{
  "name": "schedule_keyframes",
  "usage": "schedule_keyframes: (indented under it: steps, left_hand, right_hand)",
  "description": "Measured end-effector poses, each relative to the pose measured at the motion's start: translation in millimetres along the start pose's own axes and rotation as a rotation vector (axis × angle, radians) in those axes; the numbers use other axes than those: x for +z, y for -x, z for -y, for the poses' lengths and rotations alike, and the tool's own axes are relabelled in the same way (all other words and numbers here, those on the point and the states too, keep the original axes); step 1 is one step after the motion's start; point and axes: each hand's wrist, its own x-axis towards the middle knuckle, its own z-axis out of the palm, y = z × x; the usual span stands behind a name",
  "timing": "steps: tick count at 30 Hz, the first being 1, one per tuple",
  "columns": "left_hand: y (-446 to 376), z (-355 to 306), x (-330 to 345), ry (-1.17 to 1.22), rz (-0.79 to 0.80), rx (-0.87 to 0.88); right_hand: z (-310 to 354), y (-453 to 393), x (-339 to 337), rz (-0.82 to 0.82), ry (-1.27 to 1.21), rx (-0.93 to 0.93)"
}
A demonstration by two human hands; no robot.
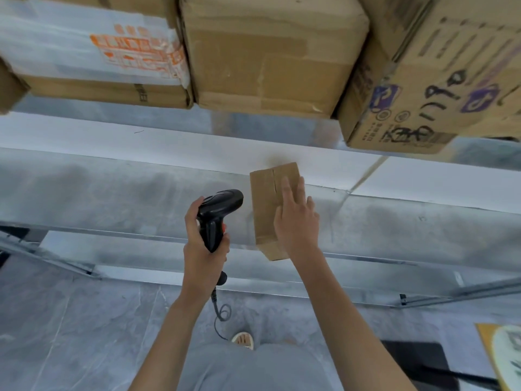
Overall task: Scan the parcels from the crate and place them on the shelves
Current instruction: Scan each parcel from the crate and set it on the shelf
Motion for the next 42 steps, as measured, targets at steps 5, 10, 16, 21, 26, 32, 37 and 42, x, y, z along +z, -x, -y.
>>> schedule_keyframes:
  steps: [5, 10, 16, 21, 26, 32, 37, 42]
  left_hand:
    - [6.4, -2.0, 0.2, 0.001, 0.012, -0.004]
    - [8.8, -1.7, 2.1, -0.007, 0.013, -0.011]
    - [15.6, -2.7, -0.5, -0.014, 0.035, -0.020]
    - [21.3, -12.6, -6.3, -0.020, 0.034, -0.006]
    - [27.0, -21.1, -17.7, -0.014, 0.020, 0.033]
    - [35.1, -27.4, -25.0, -0.025, 0.020, 0.076]
    - [42.6, -26.4, -23.6, -0.017, 0.061, 0.057]
    - [49.0, -27.1, -22.9, -0.014, 0.126, 0.049]
  right_hand:
    - [-7.8, -1.1, 16.6, 0.023, 0.251, -0.087]
    - [-18.6, -7.9, 26.2, 0.050, 0.189, -0.005]
    - [-26.4, -11.8, 25.5, 0.057, 0.139, 0.069]
    - [-28.8, -8.2, 21.9, -0.028, 0.033, 0.099]
    - [-33.7, 8.7, 14.2, -0.180, -0.383, 0.104]
    - [-23.7, 49.6, 13.1, -0.457, -0.700, -0.023]
    - [-24.5, 66.2, 23.2, -0.504, -0.759, -0.058]
    - [-28.3, 68.2, 26.2, -0.539, -0.789, -0.070]
